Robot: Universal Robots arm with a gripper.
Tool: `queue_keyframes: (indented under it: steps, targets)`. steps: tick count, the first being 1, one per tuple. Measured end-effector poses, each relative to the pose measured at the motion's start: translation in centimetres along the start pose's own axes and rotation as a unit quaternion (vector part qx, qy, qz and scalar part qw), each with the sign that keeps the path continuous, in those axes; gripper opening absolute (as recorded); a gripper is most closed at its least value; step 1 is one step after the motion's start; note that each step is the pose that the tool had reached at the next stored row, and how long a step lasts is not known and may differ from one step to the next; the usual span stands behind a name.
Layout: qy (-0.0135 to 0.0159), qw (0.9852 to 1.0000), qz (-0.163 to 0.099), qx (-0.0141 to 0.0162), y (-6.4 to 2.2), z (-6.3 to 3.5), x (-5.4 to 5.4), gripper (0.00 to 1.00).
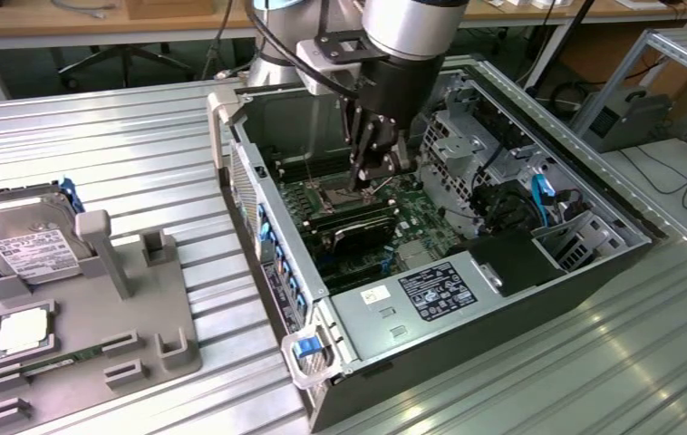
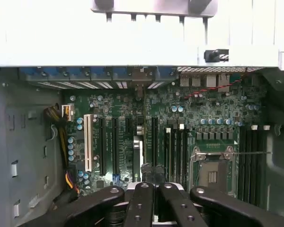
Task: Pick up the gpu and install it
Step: 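Press down on the gpu until it lock into place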
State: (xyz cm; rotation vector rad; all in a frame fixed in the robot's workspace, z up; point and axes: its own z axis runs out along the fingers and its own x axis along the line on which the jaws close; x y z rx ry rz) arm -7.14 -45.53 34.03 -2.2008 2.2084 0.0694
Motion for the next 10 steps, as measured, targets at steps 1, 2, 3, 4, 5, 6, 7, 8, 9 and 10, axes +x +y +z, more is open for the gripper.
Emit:
queue_keyframes:
  steps: [1, 2, 3, 4, 5, 6, 7, 8, 9, 10]
  targets:
    - [0.0000, 1.0000, 0.000, 0.0000, 0.02, -1.27, -0.1, 0.11]
    - [0.0001, 1.0000, 0.000, -0.0001, -0.08, -1.29, -0.1, 0.11]
    - [0.0001, 1.0000, 0.000, 0.0000, -0.21, -1.29, -0.1, 0.11]
    - [0.0001, 1.0000, 0.000, 0.0000, -1.36, -1.31, -0.1, 0.11]
    - [0.0001, 1.0000, 0.000, 0.0000, -1.47, -1.31, -0.1, 0.11]
    - [0.0001, 1.0000, 0.000, 0.0000, -1.47, -1.31, -0.1, 0.11]
    - [0.0000, 1.0000, 0.000, 0.0000, -1.47, -1.31, -0.1, 0.11]
    - [0.0001, 1.0000, 0.000, 0.0000, -1.47, -1.31, -0.1, 0.11]
    - [0.0000, 1.0000, 0.000, 0.0000, -1.47, -1.31, -0.1, 0.11]
    - [0.0001, 1.0000, 0.000, 0.0000, -1.47, -1.31, -0.1, 0.11]
